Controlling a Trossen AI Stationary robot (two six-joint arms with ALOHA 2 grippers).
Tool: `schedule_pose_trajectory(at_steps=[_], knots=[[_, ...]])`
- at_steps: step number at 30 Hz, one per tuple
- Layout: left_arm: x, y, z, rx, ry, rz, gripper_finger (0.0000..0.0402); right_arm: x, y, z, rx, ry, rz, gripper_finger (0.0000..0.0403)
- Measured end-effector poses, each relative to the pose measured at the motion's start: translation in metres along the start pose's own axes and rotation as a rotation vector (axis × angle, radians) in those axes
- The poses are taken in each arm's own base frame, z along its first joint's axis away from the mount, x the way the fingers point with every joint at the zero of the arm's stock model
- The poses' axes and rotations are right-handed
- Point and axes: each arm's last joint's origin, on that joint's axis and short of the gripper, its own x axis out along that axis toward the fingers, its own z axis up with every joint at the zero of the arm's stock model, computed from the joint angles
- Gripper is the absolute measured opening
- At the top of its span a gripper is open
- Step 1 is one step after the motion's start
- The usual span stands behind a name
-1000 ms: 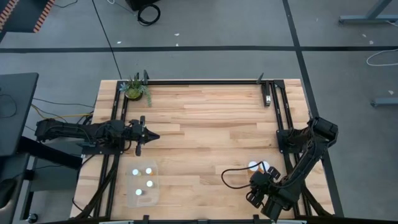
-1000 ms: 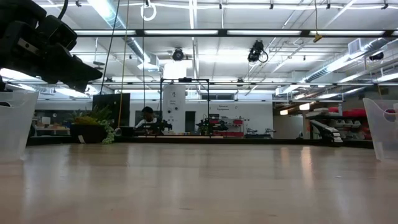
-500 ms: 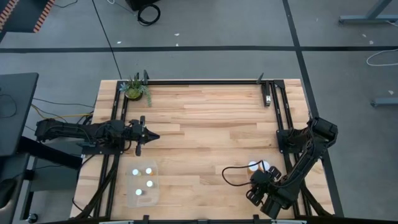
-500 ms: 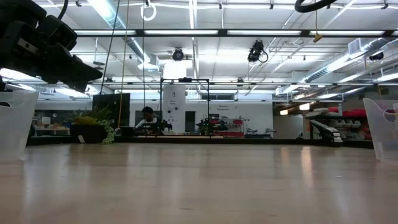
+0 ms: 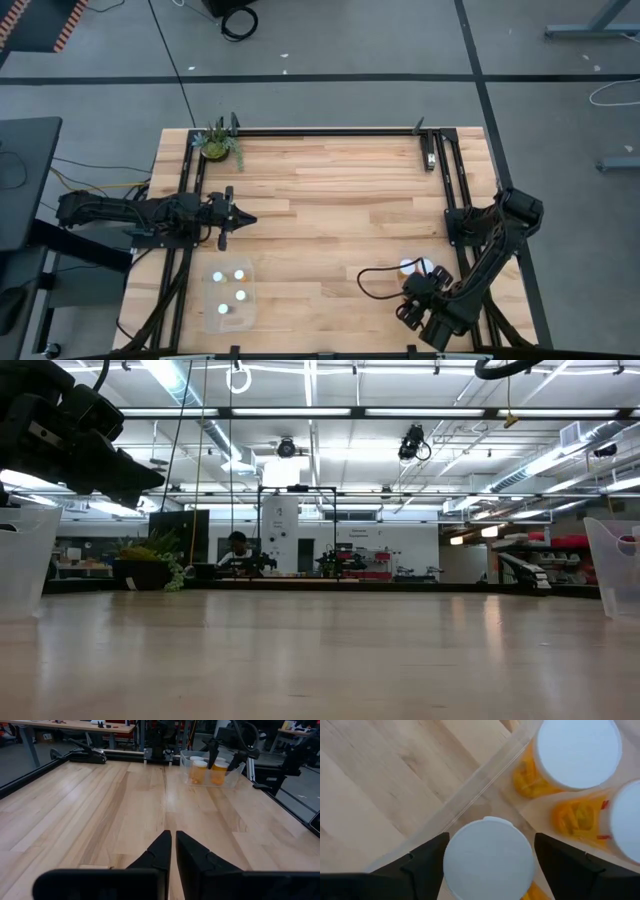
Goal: Pick and place medicine bottles into bin by pill shape (circle, oval)
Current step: Put the big orange pill bottle into the right transparent bin, then return to Home Position
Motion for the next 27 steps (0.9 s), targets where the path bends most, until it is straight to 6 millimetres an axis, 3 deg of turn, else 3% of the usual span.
schedule_pose_trajectory(at_steps=[12, 27], knots=[[0.000, 0.000, 0.000, 0.000, 0.000, 0.000, 0.0031, -0.029, -0.010, 0.015, 0.046, -0.053, 0.105, 0.0299], [0.000, 0.000, 0.000, 0.000, 0.000, 0.000, 0.0026, -0.073, -0.033, 0.057, -0.031, -0.433, 0.268, 0.0293]])
